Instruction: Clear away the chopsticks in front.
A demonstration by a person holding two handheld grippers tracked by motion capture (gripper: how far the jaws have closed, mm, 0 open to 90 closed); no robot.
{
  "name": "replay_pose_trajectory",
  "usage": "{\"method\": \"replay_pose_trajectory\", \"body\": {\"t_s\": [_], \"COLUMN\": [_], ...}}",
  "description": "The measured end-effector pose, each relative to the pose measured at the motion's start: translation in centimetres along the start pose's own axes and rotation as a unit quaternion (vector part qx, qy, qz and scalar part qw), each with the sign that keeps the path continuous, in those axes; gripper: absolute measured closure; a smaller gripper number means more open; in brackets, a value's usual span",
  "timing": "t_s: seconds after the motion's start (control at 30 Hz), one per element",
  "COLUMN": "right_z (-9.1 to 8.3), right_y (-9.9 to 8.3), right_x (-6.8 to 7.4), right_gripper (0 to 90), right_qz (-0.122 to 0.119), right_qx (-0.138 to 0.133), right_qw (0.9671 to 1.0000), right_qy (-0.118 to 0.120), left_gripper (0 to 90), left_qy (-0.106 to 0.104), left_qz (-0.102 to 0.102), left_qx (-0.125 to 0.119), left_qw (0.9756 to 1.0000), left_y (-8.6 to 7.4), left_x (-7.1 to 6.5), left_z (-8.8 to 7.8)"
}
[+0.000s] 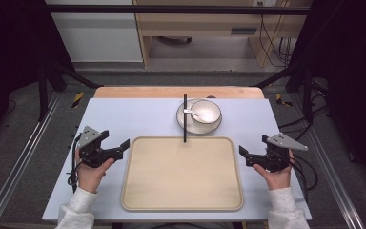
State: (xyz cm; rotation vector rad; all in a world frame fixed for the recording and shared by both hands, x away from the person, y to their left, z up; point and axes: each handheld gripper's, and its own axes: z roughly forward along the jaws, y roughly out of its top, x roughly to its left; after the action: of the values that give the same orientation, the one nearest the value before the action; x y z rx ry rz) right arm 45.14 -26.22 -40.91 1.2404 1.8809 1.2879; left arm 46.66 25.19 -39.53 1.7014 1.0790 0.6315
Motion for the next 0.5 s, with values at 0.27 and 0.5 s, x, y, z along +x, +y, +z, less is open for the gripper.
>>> {"method": "replay_pose_trajectory", "body": {"t_s": [0.27,0.5], "right_z": [-0.2,-0.4], "right_y": [0.1,0.1], "right_x": [-0.1,-0.1], "right_gripper": [2.6,2.5], "right_qz": [0.002,0.0], "right_qx": [-0.002,-0.004], "right_qw": [1.0,1.0], "right_qy": [-0.002,-0.004], "left_gripper": [9.9,9.9], "left_qy": [-0.006,-0.01], "left_qz": [-0.002,0.004], "left_qx": [-0.012,-0.016], "left_qw": [0.9999,0.9998], "left_y": [1.8,2.7], "left_x": [-1.5,-3.2], "left_z": [1.7,3.6]}}
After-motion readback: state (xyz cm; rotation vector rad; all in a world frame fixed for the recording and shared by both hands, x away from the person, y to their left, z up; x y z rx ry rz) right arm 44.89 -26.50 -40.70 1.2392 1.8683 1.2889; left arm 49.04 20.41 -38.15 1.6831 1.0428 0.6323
